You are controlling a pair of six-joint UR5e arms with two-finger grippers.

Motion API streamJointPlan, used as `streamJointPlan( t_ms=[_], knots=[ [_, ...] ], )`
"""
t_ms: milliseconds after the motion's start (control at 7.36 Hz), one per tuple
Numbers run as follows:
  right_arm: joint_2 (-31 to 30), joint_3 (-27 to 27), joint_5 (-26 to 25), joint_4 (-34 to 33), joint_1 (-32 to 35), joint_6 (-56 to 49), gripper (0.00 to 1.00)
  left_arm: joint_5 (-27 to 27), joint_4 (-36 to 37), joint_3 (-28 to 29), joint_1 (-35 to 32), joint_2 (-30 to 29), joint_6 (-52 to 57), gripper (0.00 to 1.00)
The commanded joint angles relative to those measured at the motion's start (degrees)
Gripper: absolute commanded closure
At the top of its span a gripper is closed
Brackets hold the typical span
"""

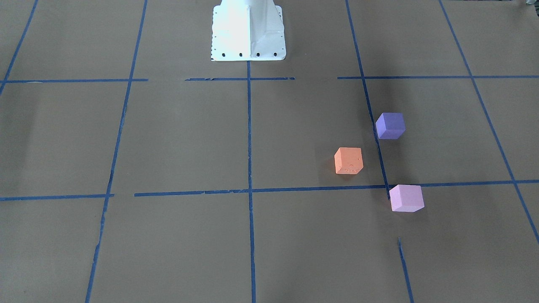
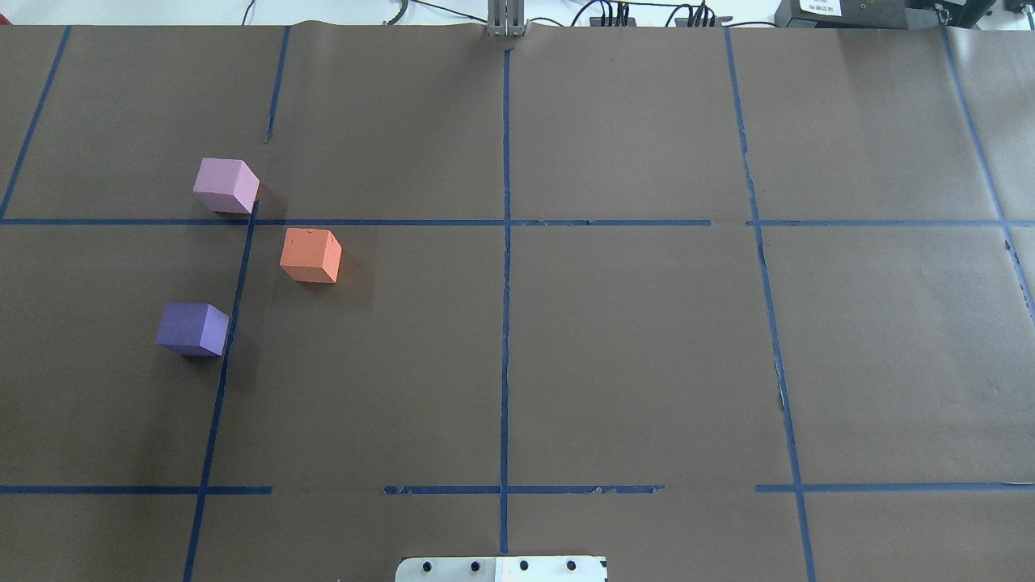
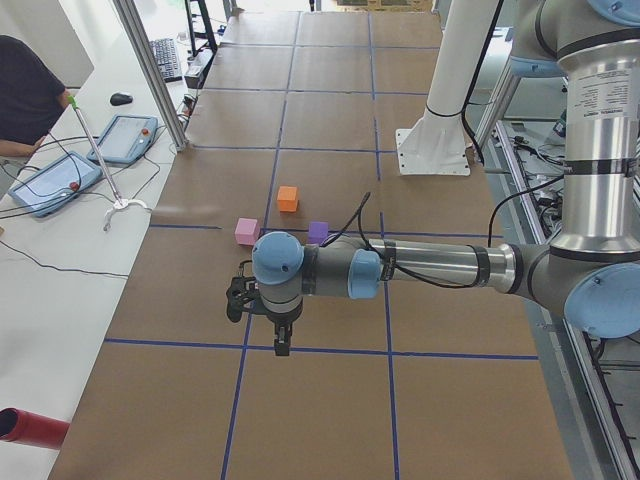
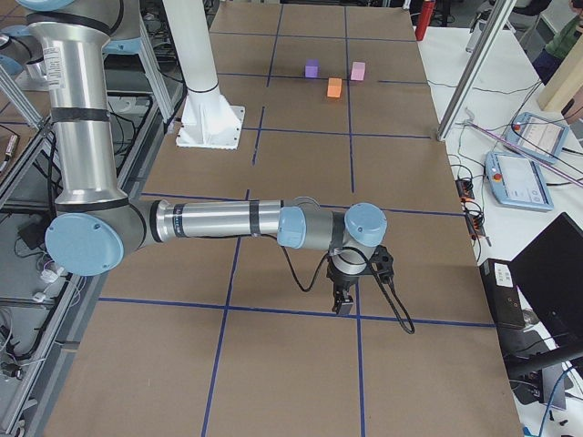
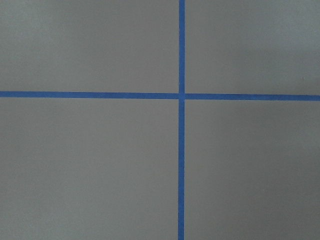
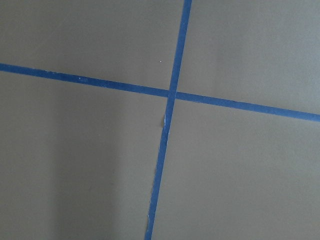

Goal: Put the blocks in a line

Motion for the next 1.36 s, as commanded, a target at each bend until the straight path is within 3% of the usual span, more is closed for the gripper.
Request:
streamJointPlan(
  t_ms=[0, 544, 816, 1223],
  knots=[
    [0.0, 0.0, 0.0, 0.0, 0.0, 0.0, 0.0, -0.2, -0.3, -0.3, 0.4, 0.0, 0.0, 0.0],
    [0.0, 0.0, 0.0, 0.0, 0.0, 0.0, 0.0, -0.1, 0.0, -0.9, 5.2, -1.0, -2.3, 0.0],
    [0.0, 0.0, 0.0, 0.0, 0.0, 0.0, 0.0, 0.3, 0.5, -1.8, 11.1, -5.3, -5.7, 0.0],
    [0.0, 0.0, 0.0, 0.0, 0.0, 0.0, 0.0, 0.4, 0.0, -2.6, 22.1, -15.4, -23.2, 0.0]
  ],
)
